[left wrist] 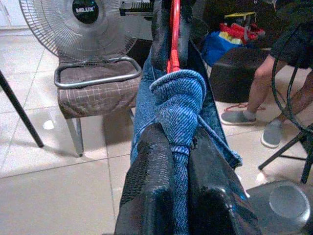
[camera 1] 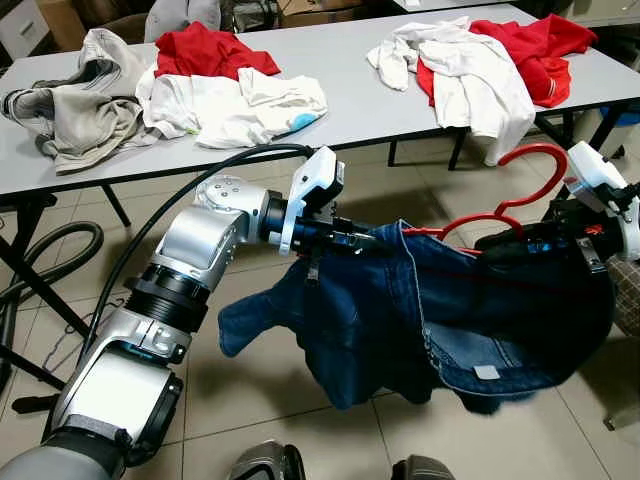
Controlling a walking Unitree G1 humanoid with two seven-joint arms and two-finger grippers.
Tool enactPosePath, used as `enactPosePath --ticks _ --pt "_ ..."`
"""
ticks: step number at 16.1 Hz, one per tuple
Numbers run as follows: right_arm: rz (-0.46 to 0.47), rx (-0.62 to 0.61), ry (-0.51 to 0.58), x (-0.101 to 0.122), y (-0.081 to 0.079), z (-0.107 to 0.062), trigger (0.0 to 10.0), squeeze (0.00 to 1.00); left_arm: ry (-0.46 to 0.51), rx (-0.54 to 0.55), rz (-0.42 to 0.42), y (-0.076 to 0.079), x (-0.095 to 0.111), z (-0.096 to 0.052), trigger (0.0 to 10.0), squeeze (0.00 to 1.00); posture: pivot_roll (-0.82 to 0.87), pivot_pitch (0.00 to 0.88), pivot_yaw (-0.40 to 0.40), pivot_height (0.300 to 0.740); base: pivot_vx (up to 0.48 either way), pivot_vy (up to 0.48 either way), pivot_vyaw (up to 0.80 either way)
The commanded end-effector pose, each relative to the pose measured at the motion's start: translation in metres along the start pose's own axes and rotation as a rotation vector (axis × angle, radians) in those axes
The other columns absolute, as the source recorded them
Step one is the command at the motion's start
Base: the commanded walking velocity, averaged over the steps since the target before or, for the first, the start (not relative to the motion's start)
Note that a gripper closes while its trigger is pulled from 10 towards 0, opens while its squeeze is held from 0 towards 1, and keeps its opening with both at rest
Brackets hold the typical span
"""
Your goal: Hang hanger
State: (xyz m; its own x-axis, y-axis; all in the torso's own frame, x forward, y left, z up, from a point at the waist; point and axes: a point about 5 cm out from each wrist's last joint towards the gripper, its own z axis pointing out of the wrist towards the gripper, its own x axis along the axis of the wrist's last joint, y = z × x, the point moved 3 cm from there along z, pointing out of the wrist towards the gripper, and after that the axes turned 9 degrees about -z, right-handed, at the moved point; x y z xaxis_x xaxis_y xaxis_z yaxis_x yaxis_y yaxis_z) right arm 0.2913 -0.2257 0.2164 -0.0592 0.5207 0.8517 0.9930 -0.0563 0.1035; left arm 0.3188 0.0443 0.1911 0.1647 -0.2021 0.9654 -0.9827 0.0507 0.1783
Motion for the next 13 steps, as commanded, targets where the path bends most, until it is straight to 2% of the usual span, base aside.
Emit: enactPosePath --ticks 1,4,5,8,10,12,13 --pt "-0.005 -0.001 -0.010 0.001 0.001 0.000 0.0 0.00 0.058 -0.029 0.040 0.003 0.020 -0.002 10.0 1.00 -0.21 0.000 0.068 0.740 0.000 0.000 0.00" --pt "0.014 -0.011 -0.013 -0.003 0.000 0.000 0.0 0.00 0.075 -0.054 0.055 0.006 0.023 -0.003 10.0 1.00 -0.22 0.000 0.075 0.740 0.000 0.000 0.00" --pt "0.030 -0.019 -0.011 -0.007 -0.001 0.001 0.0 0.00 0.065 -0.081 0.065 0.009 0.022 -0.005 10.0 0.00 -0.22 0.000 0.081 0.740 0.000 0.000 0.00" --pt "0.056 -0.022 0.003 -0.012 -0.007 0.006 0.0 0.00 0.068 -0.117 0.042 0.012 0.020 -0.010 10.0 0.00 -0.22 0.000 0.094 0.740 0.000 0.000 0.00" --pt "0.063 -0.044 0.023 -0.015 -0.009 0.009 0.0 0.00 0.063 -0.088 0.035 0.008 0.016 -0.012 10.0 0.00 -0.23 0.000 0.105 0.740 0.000 0.000 0.00" --pt "0.087 -0.093 0.049 -0.023 -0.016 0.015 0.0 0.00 0.096 -0.053 -0.013 0.003 0.014 -0.020 10.0 0.00 -0.24 0.000 0.118 0.740 0.000 0.000 0.00" --pt "0.110 -0.164 0.055 -0.030 -0.017 0.019 0.0 0.00 0.129 0.023 -0.040 -0.004 0.013 -0.023 10.0 0.00 -0.25 0.000 0.127 0.740 0.000 0.000 0.00"
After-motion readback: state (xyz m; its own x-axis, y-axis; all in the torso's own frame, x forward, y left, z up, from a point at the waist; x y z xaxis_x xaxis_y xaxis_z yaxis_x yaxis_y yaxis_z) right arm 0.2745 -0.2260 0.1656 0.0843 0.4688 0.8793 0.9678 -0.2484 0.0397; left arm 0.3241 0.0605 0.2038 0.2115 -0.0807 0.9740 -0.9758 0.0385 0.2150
